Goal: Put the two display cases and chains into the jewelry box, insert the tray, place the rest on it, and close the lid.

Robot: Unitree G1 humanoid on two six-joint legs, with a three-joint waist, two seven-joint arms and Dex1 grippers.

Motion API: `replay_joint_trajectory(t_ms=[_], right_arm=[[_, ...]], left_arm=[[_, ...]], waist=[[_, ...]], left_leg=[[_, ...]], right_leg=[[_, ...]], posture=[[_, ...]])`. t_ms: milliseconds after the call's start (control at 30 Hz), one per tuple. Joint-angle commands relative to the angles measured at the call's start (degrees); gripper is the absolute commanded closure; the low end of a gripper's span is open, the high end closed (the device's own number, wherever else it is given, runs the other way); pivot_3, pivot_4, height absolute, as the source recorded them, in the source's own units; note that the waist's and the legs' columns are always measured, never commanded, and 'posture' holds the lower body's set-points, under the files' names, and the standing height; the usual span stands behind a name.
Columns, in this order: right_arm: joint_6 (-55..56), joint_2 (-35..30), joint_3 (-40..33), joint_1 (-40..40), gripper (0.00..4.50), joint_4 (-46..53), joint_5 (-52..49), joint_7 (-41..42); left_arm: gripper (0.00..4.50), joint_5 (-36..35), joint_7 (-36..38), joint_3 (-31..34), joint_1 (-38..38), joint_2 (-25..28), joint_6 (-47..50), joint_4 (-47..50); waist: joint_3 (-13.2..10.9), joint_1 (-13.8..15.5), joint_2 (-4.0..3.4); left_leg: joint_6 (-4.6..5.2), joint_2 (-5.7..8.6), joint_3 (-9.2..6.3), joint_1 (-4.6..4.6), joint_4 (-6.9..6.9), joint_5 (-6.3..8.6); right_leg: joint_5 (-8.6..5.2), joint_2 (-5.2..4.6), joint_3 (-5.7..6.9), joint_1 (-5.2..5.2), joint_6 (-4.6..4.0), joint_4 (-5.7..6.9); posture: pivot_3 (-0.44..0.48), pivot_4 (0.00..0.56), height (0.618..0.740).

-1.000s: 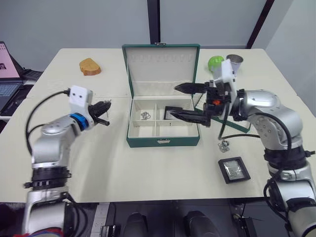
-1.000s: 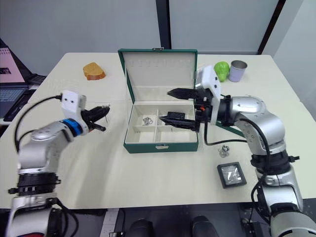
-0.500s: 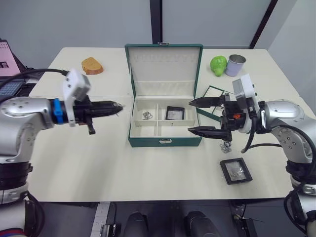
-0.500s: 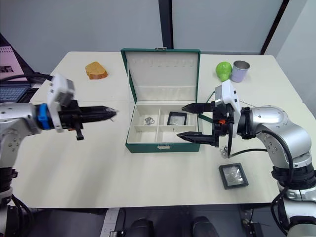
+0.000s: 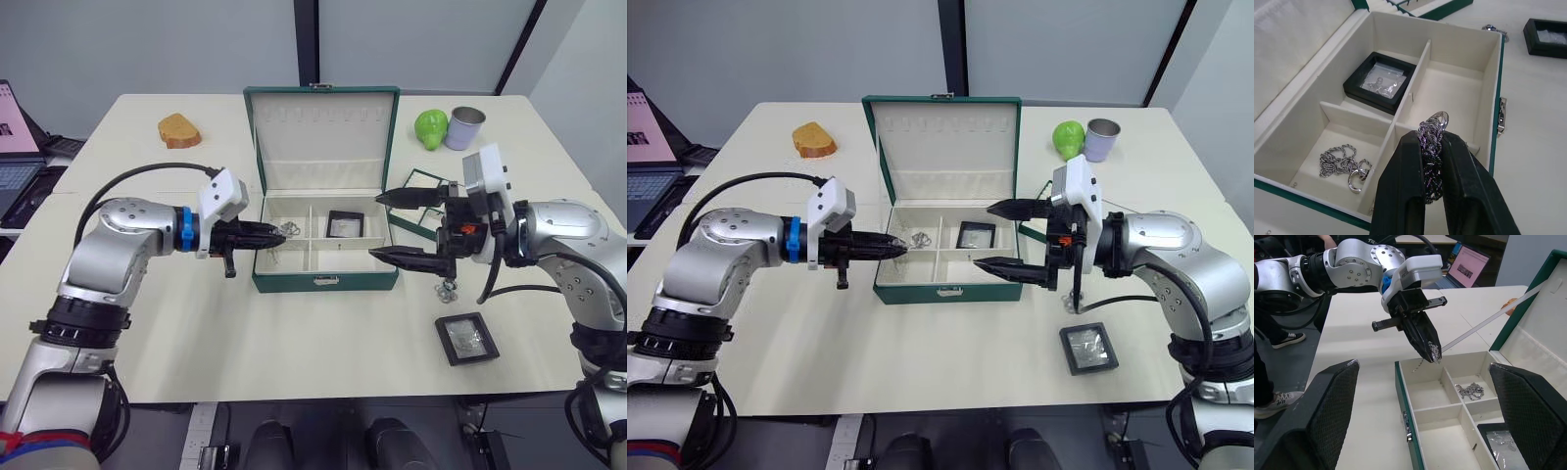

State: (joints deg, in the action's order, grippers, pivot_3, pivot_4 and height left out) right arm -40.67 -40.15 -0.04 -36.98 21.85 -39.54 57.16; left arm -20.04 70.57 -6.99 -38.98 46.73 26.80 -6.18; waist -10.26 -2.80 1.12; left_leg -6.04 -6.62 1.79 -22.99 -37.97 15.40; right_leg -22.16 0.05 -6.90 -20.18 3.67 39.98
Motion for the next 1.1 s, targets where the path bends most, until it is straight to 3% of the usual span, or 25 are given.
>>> replay_joint_trajectory(t_ms=[33,433,900,1100], right_arm=[[-0.1,-0.7,-2.3,0.1,0.0,2.5,-1.4,-1.0],[-0.7,-1.2,-2.8,0.7,0.0,3.0,-1.6,-1.5],[-0.2,-1.4,-2.8,0.6,0.0,2.3,-1.6,-0.9],[-0.1,-1.5,-2.8,0.4,0.0,1.7,-1.5,-0.7]], left_arm=[[4.37,1.8,0.4,0.0,-0.8,-0.5,-2.9,-1.3],[4.37,2.7,1.7,0.5,-0.1,-3.3,-4.3,-2.7],[0.07,0.4,2.2,1.9,-0.4,-4.0,-1.8,-1.7],[0.02,-0.7,2.6,2.0,-0.4,-3.9,-0.7,-1.0]], waist=[[0.0,0.0,0.0],[0.0,0.0,0.0],[0.0,0.0,0.0],[0.0,0.0,0.0]], left_leg=[[0.0,0.0,0.0,0.0,0.0,0.0],[0.0,0.0,0.0,0.0,0.0,0.0],[0.0,0.0,-0.01,0.0,-0.01,0.0],[0.0,0.0,-0.02,0.0,-0.01,0.0]], right_leg=[[0.0,0.0,0.0,0.0,0.0,0.0],[0.0,0.0,0.01,0.01,0.0,0.01],[0.0,0.0,0.01,0.01,0.0,0.01],[0.0,0.0,0.01,0.02,0.0,0.02]], posture=[[0.0,0.15,0.74],[0.0,0.15,0.74],[0.0,0.15,0.74],[0.0,0.15,0.74]])
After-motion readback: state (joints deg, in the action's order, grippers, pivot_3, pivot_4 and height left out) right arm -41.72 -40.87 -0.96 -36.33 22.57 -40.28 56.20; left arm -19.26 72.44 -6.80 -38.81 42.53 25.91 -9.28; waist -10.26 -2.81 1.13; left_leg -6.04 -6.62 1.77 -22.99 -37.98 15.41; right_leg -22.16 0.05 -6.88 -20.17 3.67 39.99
